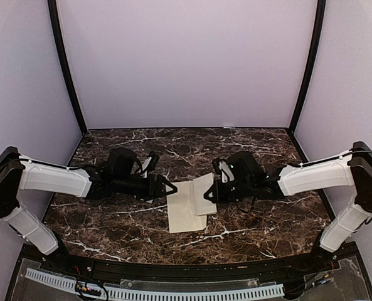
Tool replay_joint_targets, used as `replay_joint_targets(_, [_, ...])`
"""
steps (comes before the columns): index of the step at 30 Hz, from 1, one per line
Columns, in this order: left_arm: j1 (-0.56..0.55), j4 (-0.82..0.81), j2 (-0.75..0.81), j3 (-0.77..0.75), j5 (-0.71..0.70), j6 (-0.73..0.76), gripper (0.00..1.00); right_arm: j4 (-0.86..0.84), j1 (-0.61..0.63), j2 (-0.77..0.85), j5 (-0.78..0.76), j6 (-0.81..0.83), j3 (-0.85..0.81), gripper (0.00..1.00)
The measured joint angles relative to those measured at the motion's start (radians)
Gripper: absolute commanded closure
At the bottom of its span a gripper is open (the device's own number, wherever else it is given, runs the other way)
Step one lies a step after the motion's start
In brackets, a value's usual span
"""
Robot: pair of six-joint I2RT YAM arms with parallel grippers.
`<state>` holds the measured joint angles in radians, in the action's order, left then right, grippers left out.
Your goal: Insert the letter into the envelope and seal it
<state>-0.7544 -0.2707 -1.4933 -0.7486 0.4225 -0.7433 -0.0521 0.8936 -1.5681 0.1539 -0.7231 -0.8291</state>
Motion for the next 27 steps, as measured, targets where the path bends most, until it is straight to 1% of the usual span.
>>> replay_joint_targets(4, [0.0, -0.02, -0.083, 0.022, 0.003, -0.028, 0.38, 0.018, 0.0, -0.029, -0.029, -0.008, -0.01, 1.0])
replay_joint_targets(7, [0.0, -0.029, -0.117, 0.033, 0.002, -0.043, 0.39, 0.035, 0.0, -0.048, -0.051, -0.012, -0.016, 1.0])
replay_joint_targets(19, [-0.001, -0.033, -0.175, 0.037, -0.045, -0.047, 0.42, 0.119, 0.0, -0.138, -0.108, -0.015, -0.068, 1.0])
replay_joint_targets(27, [-0.001, -0.026, -0.216, 0.033, -0.054, -0.031, 0.47, 0.132, 0.0, -0.156, -0.11, -0.015, -0.085, 1.0])
